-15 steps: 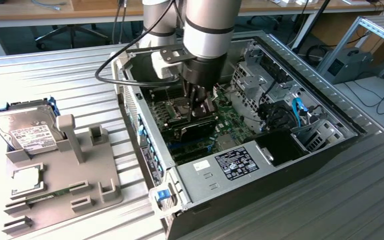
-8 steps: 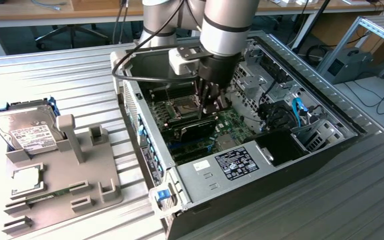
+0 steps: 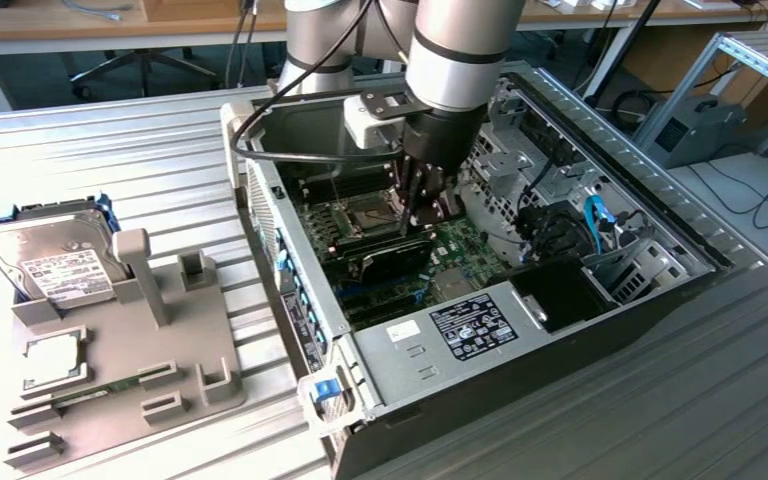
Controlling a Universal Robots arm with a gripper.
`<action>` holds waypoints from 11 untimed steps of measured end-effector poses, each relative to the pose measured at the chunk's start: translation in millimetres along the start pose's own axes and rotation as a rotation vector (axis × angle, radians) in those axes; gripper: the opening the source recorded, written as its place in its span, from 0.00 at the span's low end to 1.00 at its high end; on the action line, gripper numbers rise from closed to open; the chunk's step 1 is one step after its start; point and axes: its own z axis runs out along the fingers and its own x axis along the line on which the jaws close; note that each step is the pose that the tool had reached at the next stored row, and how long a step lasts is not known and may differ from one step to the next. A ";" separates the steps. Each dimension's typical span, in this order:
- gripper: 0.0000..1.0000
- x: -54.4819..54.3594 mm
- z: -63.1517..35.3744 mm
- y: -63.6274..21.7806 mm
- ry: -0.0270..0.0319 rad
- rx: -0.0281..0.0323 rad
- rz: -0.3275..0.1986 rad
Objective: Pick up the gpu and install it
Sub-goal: 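Insert the gpu into the slot, then press down on the gpu until it lock into place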
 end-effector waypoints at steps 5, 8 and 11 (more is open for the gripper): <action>0.11 0.0 0.0 0.0 -0.0001 0.0000 0.000; 0.11 0.0 0.0 0.0 -0.0001 0.0000 0.000; 0.11 0.0 0.0 2.1 -0.0001 0.0000 0.000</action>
